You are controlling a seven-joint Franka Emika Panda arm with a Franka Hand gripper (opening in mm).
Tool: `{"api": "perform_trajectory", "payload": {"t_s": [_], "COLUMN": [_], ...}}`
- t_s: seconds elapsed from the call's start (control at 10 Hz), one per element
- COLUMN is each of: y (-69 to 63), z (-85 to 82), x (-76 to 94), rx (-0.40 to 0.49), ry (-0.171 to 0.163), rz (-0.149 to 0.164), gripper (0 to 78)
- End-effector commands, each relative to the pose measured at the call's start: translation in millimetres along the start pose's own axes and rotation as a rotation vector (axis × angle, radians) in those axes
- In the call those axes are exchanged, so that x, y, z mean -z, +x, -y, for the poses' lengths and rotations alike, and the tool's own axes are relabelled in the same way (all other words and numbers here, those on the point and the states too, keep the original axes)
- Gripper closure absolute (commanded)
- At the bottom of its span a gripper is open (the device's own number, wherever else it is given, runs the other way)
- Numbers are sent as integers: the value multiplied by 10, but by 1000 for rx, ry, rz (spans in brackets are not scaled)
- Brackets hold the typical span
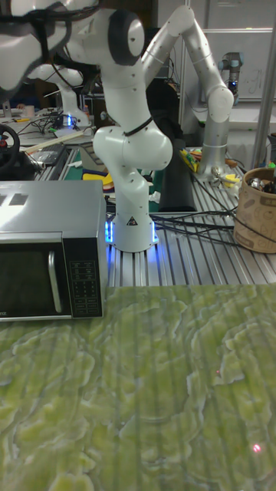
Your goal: Put the bowl into the microwave
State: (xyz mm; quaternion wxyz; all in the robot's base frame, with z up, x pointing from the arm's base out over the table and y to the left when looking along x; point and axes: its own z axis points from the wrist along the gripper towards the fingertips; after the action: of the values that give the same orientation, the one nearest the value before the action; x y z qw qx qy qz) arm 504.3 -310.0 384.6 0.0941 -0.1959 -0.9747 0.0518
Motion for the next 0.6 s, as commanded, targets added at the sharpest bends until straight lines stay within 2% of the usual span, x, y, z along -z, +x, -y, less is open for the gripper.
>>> {"api": "perform_trajectory", "payload": {"t_s": [0.1, 0.2, 0.3, 0.4, 0.5, 0.6], "y": [-406, -406, -406, -406, -406, -406], "z": [10, 10, 10, 10, 10, 10], "x": [413, 413, 413, 413, 413, 413], "rx": [91, 132, 136, 155, 157, 176], "ry": [-194, -178, -154, -109, -105, -81], "rz": [56, 47, 54, 67, 69, 80], "gripper": [764, 764, 764, 764, 764, 764]}}
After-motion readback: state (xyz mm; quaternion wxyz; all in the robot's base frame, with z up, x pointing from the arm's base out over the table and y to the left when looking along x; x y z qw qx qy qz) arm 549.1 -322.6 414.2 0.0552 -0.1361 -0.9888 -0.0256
